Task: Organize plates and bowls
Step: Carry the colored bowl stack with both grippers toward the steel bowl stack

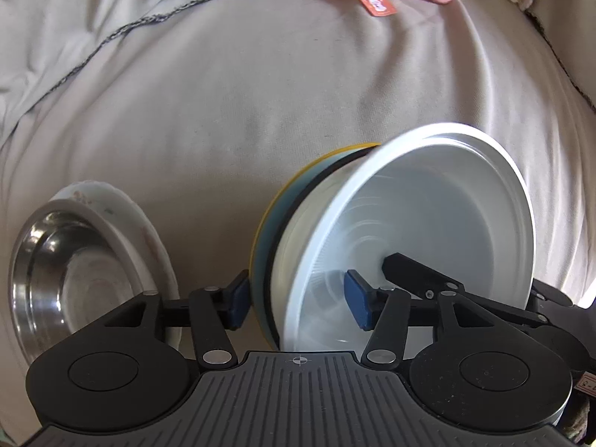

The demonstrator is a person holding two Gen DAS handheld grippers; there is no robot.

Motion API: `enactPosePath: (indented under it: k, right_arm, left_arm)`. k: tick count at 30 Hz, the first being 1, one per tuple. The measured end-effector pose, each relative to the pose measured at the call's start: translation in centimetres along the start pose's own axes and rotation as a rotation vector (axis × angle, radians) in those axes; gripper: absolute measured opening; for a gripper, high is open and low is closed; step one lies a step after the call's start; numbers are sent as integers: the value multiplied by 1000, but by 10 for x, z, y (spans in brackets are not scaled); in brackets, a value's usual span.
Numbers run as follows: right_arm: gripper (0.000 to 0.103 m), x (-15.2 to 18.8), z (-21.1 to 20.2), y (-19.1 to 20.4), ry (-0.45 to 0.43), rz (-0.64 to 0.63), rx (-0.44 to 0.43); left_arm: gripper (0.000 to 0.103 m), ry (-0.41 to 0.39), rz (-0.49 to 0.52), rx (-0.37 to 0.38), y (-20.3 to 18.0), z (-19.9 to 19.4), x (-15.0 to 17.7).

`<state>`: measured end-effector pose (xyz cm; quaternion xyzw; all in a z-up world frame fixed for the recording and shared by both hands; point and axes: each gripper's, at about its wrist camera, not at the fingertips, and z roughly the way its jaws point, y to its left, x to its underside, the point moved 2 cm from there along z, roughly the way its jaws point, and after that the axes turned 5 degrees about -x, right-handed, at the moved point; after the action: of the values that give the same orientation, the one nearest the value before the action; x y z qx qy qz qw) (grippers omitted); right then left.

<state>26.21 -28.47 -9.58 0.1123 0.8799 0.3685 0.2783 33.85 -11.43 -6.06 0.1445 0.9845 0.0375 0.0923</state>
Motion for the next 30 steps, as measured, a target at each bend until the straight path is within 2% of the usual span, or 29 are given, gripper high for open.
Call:
enactPosePath:
  k: [7, 14, 30]
  right_arm:
    - [43, 0, -5, -3, -11, 26, 6]
    - [36, -1, -9, -6, -2, 33, 0]
    - [30, 0, -9, -12, 10, 33, -36]
  left_arm:
    - [63, -1, 14, -30, -8, -2, 0]
    - [67, -26, 67, -81, -26, -8, 6]
    - [71, 3, 139, -133, -41, -6, 6]
